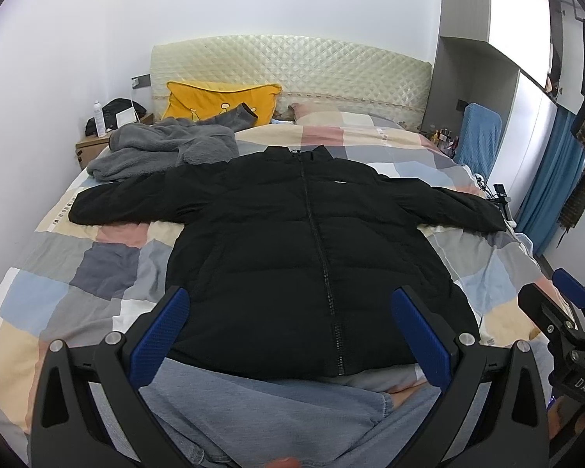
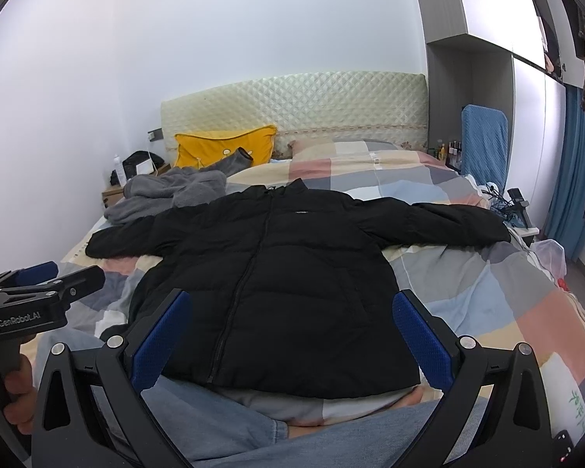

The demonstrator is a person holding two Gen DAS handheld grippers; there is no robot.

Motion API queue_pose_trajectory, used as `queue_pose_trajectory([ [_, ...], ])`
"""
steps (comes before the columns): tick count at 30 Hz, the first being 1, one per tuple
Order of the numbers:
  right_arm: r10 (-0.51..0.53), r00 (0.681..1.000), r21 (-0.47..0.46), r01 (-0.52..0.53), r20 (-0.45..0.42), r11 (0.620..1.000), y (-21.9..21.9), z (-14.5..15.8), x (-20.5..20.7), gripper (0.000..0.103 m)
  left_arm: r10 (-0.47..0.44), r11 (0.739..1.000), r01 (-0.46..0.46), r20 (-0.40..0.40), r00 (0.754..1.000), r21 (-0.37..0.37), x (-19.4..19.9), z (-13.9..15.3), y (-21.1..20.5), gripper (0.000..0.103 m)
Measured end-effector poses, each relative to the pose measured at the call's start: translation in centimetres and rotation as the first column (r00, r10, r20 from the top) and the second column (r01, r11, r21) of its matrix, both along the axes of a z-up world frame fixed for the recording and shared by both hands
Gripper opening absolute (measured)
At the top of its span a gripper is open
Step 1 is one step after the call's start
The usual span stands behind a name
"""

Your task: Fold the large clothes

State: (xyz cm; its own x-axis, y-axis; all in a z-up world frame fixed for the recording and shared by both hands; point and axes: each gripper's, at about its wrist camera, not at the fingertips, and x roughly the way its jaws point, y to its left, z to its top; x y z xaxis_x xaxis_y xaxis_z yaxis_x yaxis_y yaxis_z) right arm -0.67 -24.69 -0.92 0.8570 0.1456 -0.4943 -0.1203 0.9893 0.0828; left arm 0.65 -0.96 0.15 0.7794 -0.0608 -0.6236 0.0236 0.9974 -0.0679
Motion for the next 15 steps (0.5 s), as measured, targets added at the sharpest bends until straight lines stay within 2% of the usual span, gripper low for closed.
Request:
queue_pose_trajectory([
  [15, 0.000, 1.000, 0.000, 0.000, -0.004, 1.000, -0.05, -0.25, -0.06, 0.103, 0.004, 1.000, -0.004, 0.001, 1.000, 0.000, -0.24, -0.03, -0.24, 0.103],
])
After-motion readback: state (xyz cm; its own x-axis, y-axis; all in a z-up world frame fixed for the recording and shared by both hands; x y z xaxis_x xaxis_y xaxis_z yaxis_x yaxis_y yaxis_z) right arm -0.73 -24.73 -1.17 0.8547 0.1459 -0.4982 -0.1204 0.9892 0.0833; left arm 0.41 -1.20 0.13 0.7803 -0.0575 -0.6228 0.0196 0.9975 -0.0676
